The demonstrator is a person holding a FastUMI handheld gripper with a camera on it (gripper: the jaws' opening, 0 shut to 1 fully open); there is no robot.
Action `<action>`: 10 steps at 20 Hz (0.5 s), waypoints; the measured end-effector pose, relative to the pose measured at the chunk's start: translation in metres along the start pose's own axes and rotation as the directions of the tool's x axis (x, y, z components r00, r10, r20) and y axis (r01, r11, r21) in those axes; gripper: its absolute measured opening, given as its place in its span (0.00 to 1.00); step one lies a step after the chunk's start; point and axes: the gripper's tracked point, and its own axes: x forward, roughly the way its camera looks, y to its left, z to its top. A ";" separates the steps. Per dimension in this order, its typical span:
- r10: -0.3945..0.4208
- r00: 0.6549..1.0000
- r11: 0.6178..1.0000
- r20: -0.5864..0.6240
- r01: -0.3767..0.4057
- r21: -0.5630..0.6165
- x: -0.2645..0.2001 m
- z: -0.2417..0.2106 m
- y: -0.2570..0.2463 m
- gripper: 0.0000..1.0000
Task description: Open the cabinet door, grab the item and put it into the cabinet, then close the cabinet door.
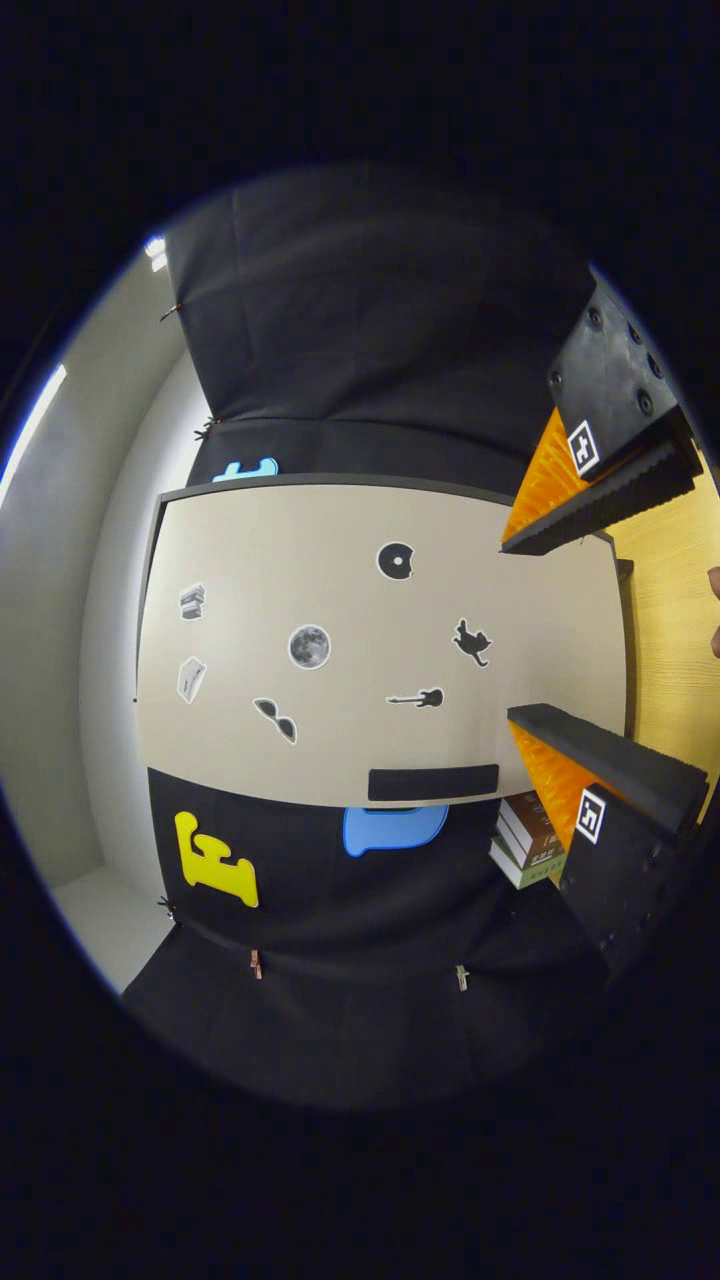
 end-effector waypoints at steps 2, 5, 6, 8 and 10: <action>-0.005 1.000 1.000 0.006 0.004 0.004 0.004 0.001 0.004 0.97; -0.006 1.000 1.000 0.007 0.006 0.006 0.004 0.000 0.003 0.97; -0.006 1.000 1.000 0.006 0.006 0.007 0.004 0.000 0.003 0.97; -0.006 1.000 1.000 0.003 0.006 0.009 0.004 0.000 0.003 0.97; -0.006 1.000 1.000 0.004 0.006 0.009 0.004 0.000 0.002 0.97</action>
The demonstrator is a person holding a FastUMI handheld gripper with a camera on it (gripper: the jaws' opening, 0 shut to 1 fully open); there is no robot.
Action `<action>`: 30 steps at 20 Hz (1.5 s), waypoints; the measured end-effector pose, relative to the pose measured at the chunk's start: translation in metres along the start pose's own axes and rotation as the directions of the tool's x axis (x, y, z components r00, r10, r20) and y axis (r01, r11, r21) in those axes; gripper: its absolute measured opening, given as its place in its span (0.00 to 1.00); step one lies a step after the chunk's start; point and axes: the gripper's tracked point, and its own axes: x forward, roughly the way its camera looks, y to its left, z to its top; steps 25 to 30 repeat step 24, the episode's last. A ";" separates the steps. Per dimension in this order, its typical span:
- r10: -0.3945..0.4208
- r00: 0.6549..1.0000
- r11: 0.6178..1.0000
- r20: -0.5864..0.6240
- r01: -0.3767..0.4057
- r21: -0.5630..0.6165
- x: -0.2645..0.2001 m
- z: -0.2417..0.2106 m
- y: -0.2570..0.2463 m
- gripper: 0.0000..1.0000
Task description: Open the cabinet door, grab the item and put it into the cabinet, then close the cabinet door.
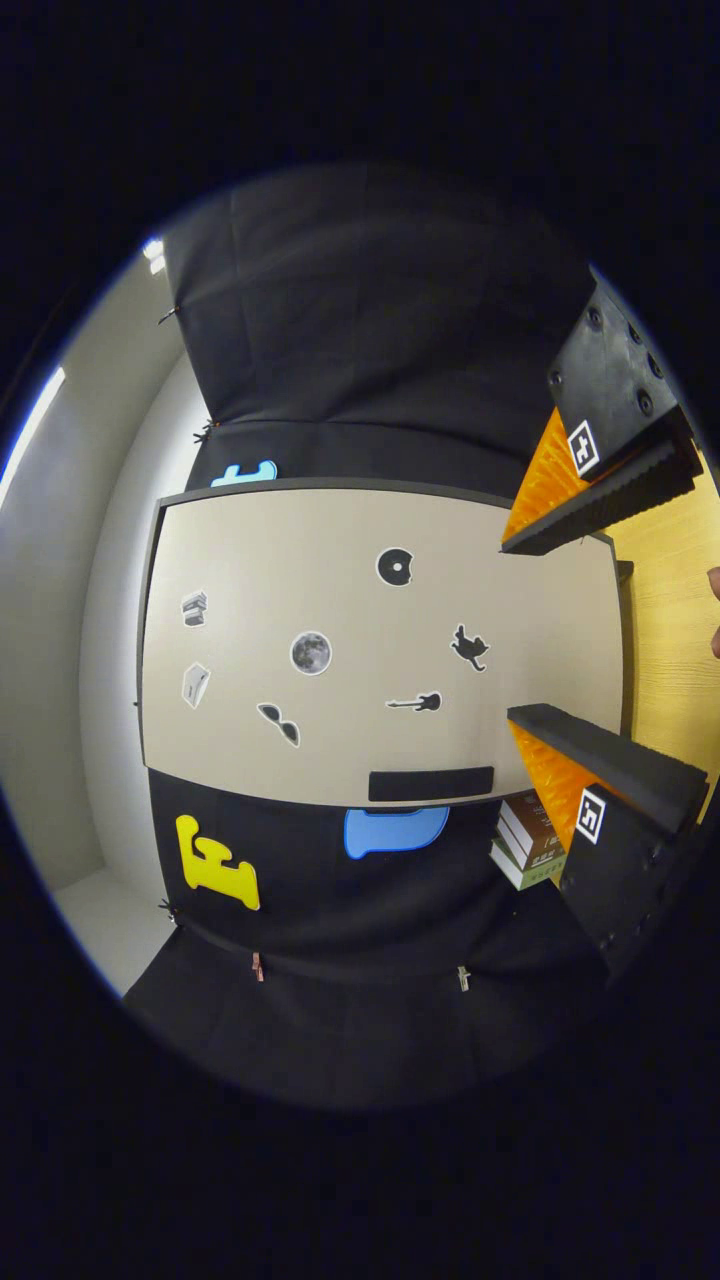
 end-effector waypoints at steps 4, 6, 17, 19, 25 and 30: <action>-0.001 1.000 1.000 0.002 0.001 -0.006 0.000 0.000 -0.002 0.97; 0.000 1.000 1.000 -0.002 0.000 -0.003 -0.001 0.000 -0.001 0.97; -0.003 1.000 1.000 -0.002 0.003 0.002 -0.003 0.000 -0.002 0.97; -0.002 1.000 1.000 -0.005 0.002 -0.002 -0.004 0.000 -0.004 0.97; 0.000 1.000 1.000 -0.010 0.000 -0.001 -0.004 -0.001 -0.004 0.97; 0.000 1.000 1.000 -0.010 0.000 -0.001 -0.004 -0.001 -0.004 0.97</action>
